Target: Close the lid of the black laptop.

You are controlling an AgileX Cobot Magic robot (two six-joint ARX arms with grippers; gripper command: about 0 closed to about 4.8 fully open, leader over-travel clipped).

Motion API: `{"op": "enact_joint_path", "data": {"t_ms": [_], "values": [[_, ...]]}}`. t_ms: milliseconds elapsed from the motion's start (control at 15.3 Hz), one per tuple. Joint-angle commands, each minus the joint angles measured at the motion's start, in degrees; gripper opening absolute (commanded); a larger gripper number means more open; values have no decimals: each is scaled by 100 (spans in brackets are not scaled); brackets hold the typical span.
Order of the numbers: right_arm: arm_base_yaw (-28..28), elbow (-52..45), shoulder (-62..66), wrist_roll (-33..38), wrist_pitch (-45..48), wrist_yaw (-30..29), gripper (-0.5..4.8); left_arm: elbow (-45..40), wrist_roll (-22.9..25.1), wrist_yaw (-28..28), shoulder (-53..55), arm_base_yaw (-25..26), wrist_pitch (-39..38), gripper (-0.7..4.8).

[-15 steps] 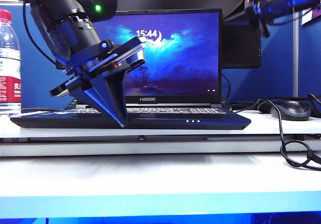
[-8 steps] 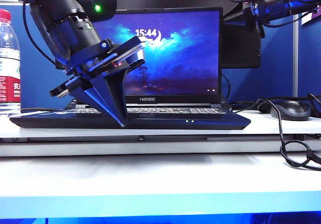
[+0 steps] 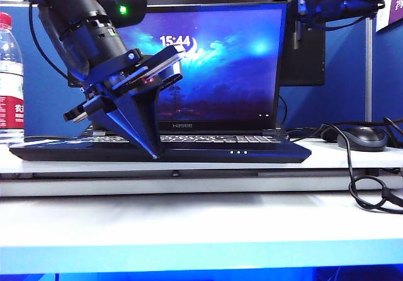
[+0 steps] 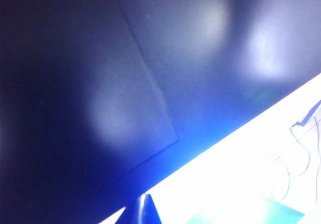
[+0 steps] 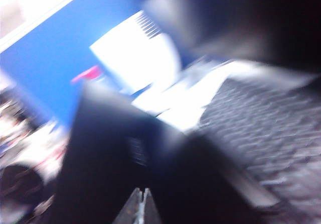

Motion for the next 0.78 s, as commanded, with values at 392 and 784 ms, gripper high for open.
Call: {"op": "enact_joint_path", "data": {"t_ms": [392,784], "values": [[411,7,-35,-1661,-2566,68,-2,20,-15,-114,-11,17,341,21],[516,7,-42,-2114,-3198,199,-2,20,186,107,-13,20,221,21]]}}
